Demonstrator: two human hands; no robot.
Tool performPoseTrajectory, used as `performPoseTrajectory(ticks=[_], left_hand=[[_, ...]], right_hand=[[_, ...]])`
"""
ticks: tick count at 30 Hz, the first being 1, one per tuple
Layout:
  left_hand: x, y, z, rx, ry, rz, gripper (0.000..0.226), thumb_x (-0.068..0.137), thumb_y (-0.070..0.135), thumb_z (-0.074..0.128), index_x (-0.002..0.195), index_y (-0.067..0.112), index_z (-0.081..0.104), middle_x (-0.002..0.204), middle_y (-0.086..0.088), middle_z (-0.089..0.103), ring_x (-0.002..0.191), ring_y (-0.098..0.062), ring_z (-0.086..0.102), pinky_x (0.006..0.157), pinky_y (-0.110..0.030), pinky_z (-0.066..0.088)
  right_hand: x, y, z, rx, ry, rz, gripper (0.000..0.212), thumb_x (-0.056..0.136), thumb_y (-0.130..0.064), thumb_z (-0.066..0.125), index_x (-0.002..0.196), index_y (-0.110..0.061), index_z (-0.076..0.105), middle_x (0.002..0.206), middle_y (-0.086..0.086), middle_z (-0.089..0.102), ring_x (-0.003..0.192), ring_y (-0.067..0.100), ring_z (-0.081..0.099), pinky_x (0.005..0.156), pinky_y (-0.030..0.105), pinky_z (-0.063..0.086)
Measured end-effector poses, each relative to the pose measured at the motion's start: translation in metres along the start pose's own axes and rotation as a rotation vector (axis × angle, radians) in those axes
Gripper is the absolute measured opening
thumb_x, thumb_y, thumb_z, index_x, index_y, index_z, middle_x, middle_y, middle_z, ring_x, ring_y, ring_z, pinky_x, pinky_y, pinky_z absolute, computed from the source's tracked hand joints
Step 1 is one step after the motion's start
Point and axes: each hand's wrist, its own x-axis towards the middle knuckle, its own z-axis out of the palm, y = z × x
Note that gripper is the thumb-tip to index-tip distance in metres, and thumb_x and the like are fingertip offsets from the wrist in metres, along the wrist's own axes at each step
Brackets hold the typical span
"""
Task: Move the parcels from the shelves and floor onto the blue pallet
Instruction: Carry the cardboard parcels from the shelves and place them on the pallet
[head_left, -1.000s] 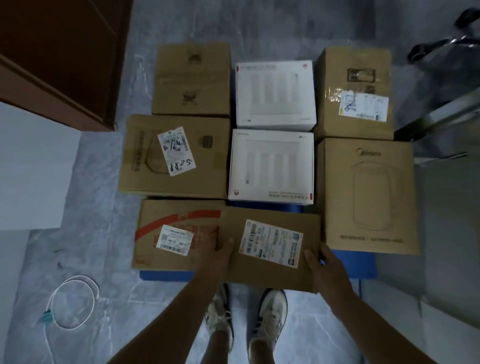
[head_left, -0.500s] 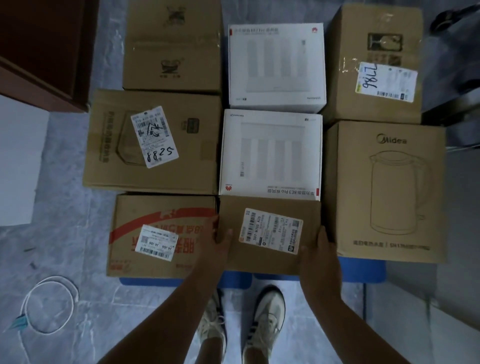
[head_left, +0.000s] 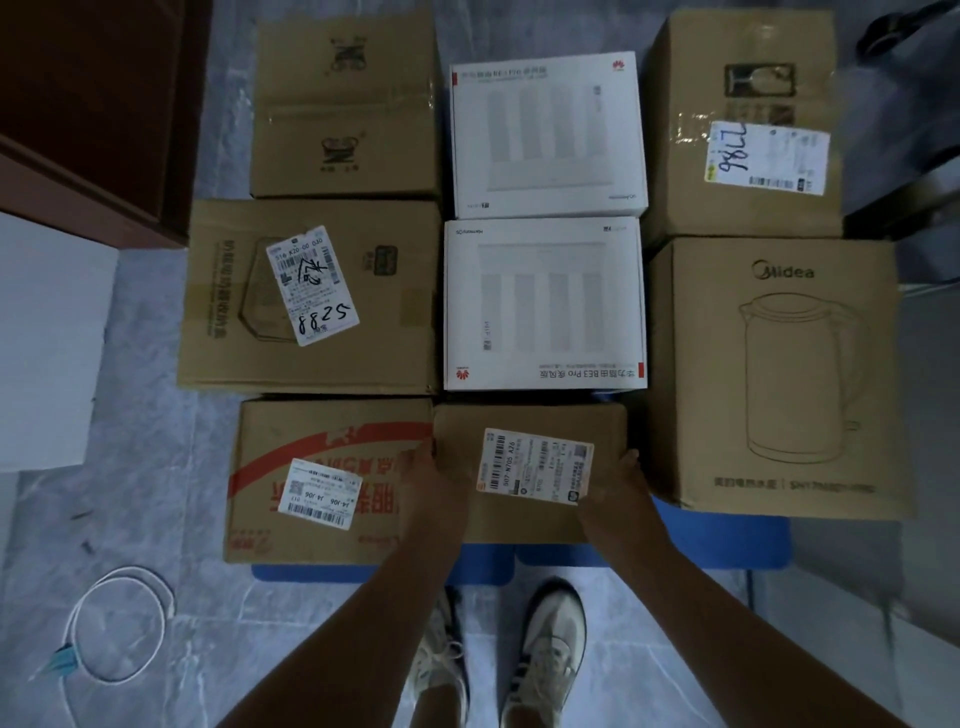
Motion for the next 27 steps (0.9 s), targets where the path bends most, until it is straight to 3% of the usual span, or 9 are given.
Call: performPoseTrajectory(ticks=[3,5,7,9,12,17,21,24,27], left_hand=[[-0.027,0.030,-0.013,-0.082,-0.050,0.052,0.045,0.092,0.005,0.057,0.135,0.012,0.045,0.126,-0.002,0.048,0.109,-0.018,0.051,0.087,-0.030,0.045],[-0.048,0.061,-0.031,-0.044,-0.094,0.148,0.056,0.093,0.006,0.059,0.144,0.014,0.038,0.135,0.001,0.040,0.117,-0.014,0.043,0.097,-0.031,0.040],[-0.068,0.102,-0.054,0.000,-0.119,0.263,0.059,0.093,0.007,0.061,0.146,0.012,0.037,0.144,-0.004,0.039,0.128,-0.019,0.042,0.109,-0.038,0.039],[-0.090,0.151,-0.084,0.037,-0.104,0.400,0.057,0.092,0.007,0.062,0.145,0.009,0.041,0.145,-0.008,0.041,0.133,-0.022,0.040,0.112,-0.041,0.034],[-0.132,0.231,-0.135,0.127,-0.057,0.671,0.049,0.093,0.010,0.063,0.140,0.011,0.050,0.144,-0.009,0.047,0.136,-0.025,0.040,0.113,-0.041,0.029],[-0.238,0.365,-0.234,0.201,0.060,0.967,0.050,0.092,0.019,0.066,0.140,0.013,0.051,0.148,-0.009,0.045,0.139,-0.024,0.038,0.116,-0.037,0.026],[-0.337,0.467,-0.316,0.306,0.117,1.198,0.055,0.092,0.023,0.066,0.144,0.015,0.047,0.154,-0.007,0.037,0.143,-0.020,0.030,0.116,-0.027,0.018],[-0.417,0.535,-0.375,0.333,0.147,1.357,0.058,0.092,0.027,0.064,0.145,0.018,0.045,0.154,-0.007,0.036,0.143,-0.023,0.030,0.116,-0.029,0.022],[-0.486,0.586,-0.418,0.286,0.169,1.496,0.062,0.092,0.030,0.065,0.147,0.014,0.041,0.153,-0.005,0.038,0.140,-0.023,0.034,0.115,-0.035,0.029]], right_hand=[[-0.024,-0.018,-0.019,-0.020,0.030,-0.106,0.066,0.090,-0.001,0.052,0.147,-0.013,0.023,0.136,0.007,0.043,0.121,0.025,0.053,0.074,0.022,0.046],[-0.045,-0.039,-0.042,-0.035,0.018,-0.185,0.059,0.090,-0.003,0.054,0.143,-0.016,0.031,0.132,0.004,0.048,0.120,0.020,0.053,0.071,0.010,0.040],[-0.071,-0.067,-0.077,-0.057,0.016,-0.276,0.065,0.094,-0.009,0.054,0.151,-0.016,0.024,0.147,0.001,0.039,0.132,0.018,0.043,0.088,0.015,0.042],[-0.102,-0.100,-0.122,-0.087,0.042,-0.371,0.068,0.097,-0.015,0.052,0.155,-0.019,0.017,0.158,-0.003,0.025,0.140,0.016,0.032,0.106,0.026,0.034],[-0.151,-0.154,-0.202,-0.208,0.151,-0.488,0.064,0.098,-0.023,0.050,0.154,-0.019,0.020,0.160,-0.001,0.022,0.146,0.015,0.023,0.116,0.026,0.020],[-0.269,-0.245,-0.350,-0.285,0.405,-0.632,0.061,0.095,-0.022,0.055,0.150,-0.012,0.031,0.154,0.009,0.034,0.141,0.022,0.032,0.114,0.029,0.026],[-0.400,-0.298,-0.458,-0.288,0.594,-0.758,0.068,0.091,-0.027,0.062,0.150,-0.014,0.032,0.155,0.009,0.034,0.143,0.022,0.030,0.114,0.034,0.028],[-0.499,-0.319,-0.524,-0.397,0.738,-0.752,0.076,0.089,-0.036,0.063,0.152,-0.014,0.026,0.156,0.008,0.030,0.144,0.024,0.027,0.115,0.039,0.026],[-0.581,-0.330,-0.572,-0.383,0.900,-0.737,0.075,0.085,-0.039,0.067,0.148,-0.016,0.034,0.146,0.011,0.041,0.132,0.030,0.042,0.107,0.037,0.037]])
